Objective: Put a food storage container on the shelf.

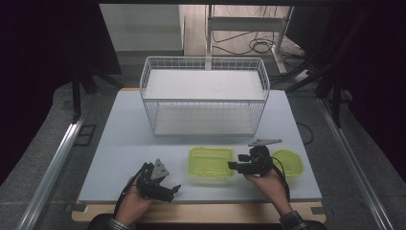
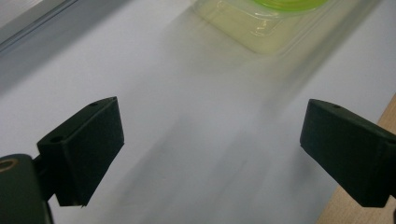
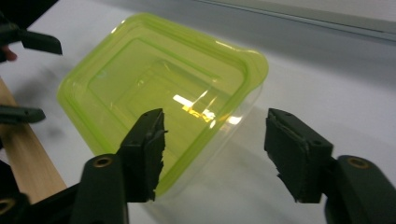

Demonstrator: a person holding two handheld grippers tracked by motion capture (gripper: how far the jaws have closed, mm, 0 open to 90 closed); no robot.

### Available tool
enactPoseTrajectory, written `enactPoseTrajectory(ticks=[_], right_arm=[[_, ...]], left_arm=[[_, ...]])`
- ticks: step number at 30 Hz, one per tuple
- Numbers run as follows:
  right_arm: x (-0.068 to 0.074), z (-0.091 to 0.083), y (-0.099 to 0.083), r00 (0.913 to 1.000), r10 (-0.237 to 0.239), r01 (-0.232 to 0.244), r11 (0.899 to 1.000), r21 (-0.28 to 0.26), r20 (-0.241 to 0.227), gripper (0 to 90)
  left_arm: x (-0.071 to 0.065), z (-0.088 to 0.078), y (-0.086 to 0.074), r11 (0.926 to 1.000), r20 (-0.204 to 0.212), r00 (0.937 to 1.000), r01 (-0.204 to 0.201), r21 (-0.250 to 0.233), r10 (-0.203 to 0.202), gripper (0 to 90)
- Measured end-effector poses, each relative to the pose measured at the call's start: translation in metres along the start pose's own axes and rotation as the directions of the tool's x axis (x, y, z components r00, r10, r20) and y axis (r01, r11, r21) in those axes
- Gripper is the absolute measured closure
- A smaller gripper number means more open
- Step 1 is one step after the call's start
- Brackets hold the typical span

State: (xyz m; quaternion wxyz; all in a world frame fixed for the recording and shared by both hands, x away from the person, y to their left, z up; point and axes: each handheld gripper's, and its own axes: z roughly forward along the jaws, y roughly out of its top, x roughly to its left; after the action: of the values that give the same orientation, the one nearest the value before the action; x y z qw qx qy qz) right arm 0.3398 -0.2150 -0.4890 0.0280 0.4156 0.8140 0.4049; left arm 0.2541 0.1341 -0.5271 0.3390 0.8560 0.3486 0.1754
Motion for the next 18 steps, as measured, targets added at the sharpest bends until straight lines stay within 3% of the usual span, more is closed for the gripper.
enactPoseTrajectory(ticks=[8, 13, 15, 18], right_arm=[[-0.008, 0.014, 0.005, 0.9944, 0.101, -0.099, 0.993, 0.059, -0.029, 54.4], [-0.013, 0.016, 0.006, 0.9789, 0.183, -0.177, 0.981, 0.076, -0.091, 65.4], [-0.015, 0.016, 0.006, 0.9677, 0.223, -0.215, 0.974, 0.077, -0.118, 69.7], [-0.014, 0.016, 0.007, 0.9585, 0.237, -0.227, 0.97, 0.083, -0.158, 75.3]], left_arm=[[-0.002, 0.001, 0.0, 0.9997, -0.003, 0.9997, -0.023, 0.01, 0.023, 6.1], [-0.003, 0.001, 0.0, 0.9992, -0.004, 0.9993, -0.036, 0.016, 0.036, 6.1], [-0.003, 0.001, 0.0, 0.9992, -0.004, 0.9993, -0.038, 0.016, 0.038, 6.0], [-0.003, 0.001, 0.0, 0.9991, -0.009, 0.9992, -0.039, 0.018, 0.039, 6.0]])
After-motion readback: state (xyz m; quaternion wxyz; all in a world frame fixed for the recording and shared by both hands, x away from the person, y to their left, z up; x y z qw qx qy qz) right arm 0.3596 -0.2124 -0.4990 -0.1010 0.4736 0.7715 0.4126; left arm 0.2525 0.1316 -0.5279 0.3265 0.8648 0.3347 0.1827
